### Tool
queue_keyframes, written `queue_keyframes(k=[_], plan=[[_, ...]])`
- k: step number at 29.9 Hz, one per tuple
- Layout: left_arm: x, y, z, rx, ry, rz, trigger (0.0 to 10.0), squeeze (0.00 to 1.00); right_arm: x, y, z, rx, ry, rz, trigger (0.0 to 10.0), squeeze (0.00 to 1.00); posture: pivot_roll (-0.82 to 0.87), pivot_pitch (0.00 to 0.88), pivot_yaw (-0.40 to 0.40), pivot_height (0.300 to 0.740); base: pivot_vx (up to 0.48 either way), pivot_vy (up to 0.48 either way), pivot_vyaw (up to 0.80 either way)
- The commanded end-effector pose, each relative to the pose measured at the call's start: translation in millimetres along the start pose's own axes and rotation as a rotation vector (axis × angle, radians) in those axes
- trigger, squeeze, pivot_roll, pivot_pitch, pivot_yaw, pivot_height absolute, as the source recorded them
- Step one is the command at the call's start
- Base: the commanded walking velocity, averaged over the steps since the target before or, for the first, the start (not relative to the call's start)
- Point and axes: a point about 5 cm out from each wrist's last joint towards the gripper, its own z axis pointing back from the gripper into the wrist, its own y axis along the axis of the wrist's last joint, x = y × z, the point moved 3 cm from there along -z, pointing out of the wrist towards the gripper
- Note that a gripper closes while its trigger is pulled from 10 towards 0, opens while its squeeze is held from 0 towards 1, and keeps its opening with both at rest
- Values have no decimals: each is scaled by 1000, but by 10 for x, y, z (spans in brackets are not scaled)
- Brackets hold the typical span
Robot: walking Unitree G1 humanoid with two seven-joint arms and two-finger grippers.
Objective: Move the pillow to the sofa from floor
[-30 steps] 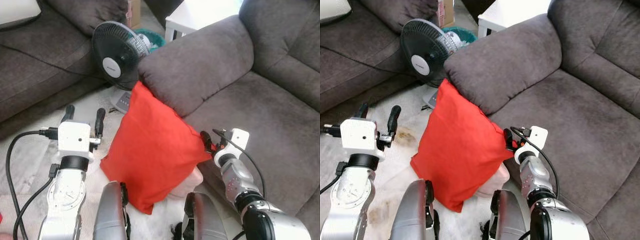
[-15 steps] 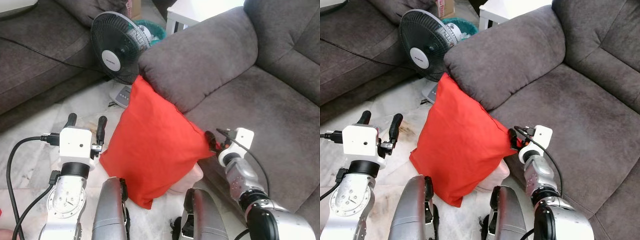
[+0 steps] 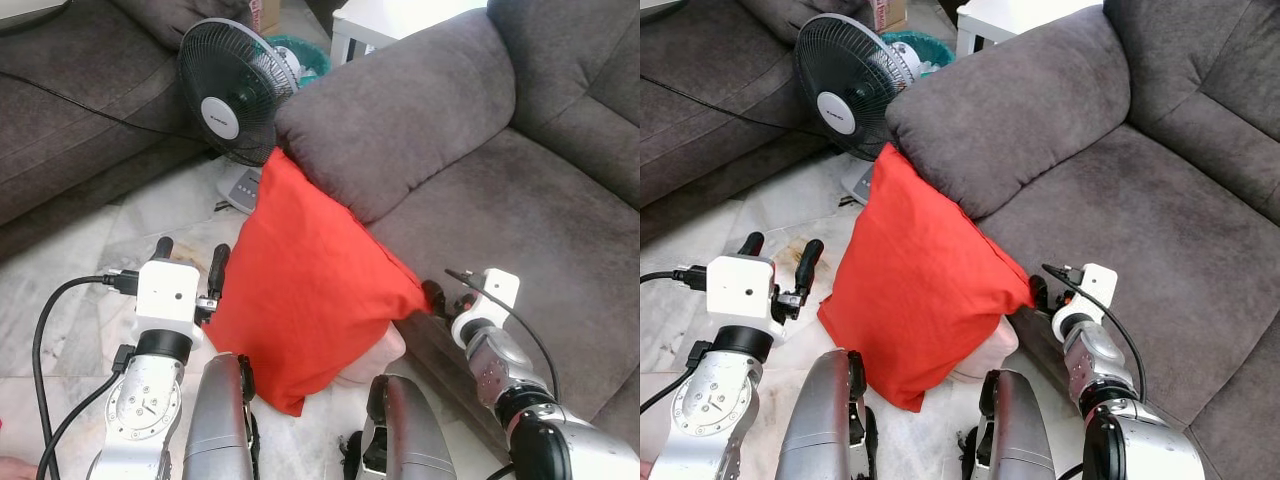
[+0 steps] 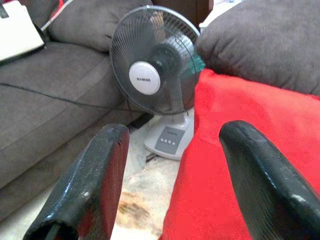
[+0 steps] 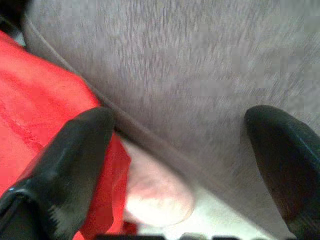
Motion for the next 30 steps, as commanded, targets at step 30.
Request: queue_keyframes(k=[30], plan=[[98, 30, -9, 17, -61, 30, 10000, 0, 68, -121, 191, 14, 293, -87, 10000, 0, 259, 254, -119, 584, 0, 0, 0]])
